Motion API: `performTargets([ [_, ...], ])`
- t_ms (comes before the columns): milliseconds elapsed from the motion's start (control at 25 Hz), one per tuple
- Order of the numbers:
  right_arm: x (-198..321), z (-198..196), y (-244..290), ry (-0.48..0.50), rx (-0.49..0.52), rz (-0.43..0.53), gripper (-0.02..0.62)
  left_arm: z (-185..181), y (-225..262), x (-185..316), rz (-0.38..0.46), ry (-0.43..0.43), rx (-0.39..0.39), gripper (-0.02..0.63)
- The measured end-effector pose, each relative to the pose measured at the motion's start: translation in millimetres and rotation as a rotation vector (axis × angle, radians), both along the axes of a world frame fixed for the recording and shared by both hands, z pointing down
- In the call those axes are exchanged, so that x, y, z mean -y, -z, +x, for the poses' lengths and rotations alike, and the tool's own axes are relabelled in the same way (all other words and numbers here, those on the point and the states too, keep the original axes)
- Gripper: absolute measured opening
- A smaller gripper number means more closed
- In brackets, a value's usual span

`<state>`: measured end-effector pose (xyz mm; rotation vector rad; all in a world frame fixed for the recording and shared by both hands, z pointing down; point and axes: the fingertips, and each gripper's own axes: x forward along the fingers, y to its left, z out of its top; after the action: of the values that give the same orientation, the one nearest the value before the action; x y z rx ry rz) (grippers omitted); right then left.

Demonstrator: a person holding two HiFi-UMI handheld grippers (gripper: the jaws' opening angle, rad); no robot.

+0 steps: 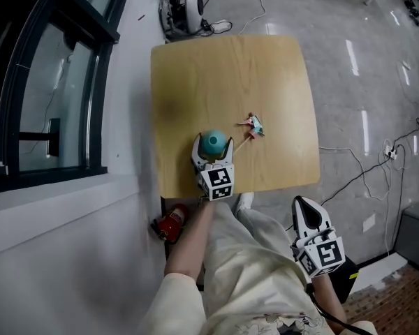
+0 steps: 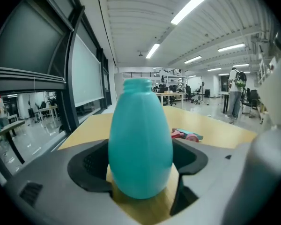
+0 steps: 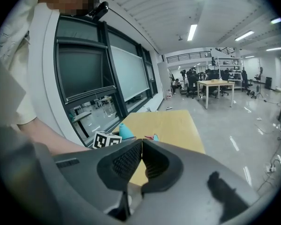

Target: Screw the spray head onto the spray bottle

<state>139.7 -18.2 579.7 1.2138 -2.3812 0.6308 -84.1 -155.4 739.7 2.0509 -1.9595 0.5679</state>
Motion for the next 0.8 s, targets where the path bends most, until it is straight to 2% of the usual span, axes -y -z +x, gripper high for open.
performTargets([
  [120, 1.1, -2.6, -2.2, 0.007, 0.0, -0.002, 0.008, -1.8, 0.1, 5.9, 0.017, -0.022, 0.002, 0.399],
  [280, 5.1, -5.6, -0.7, 0.014, 0.006, 0.01, 0.008, -2.5, 9.7, 3.3, -0.016, -0.044, 0.002, 0.394],
  [440, 18.2, -8.6, 6.4, 0.016, 0.034, 0.036, 0.008, 10.1, 85.5, -16.6, 0.045, -0.086, -0.038, 0.394],
  [600, 35.8, -19.5, 17.6, 0.05, 0.05, 0.066, 0.008, 40.9, 187.7, -70.8, 0.105, -0.13, -0.131, 0.394],
  [720, 50.7, -34.1, 18.4, 0.072, 0.084, 0.067, 0.008, 50.0, 234.7, -112.2, 0.131, -0.125, -0.134, 0.394],
  [800, 63.0, -40.0, 11.8, 0.076, 0.086, 0.057, 0.008, 50.1, 244.4, -128.3, 0.113, -0.108, -0.118, 0.394],
])
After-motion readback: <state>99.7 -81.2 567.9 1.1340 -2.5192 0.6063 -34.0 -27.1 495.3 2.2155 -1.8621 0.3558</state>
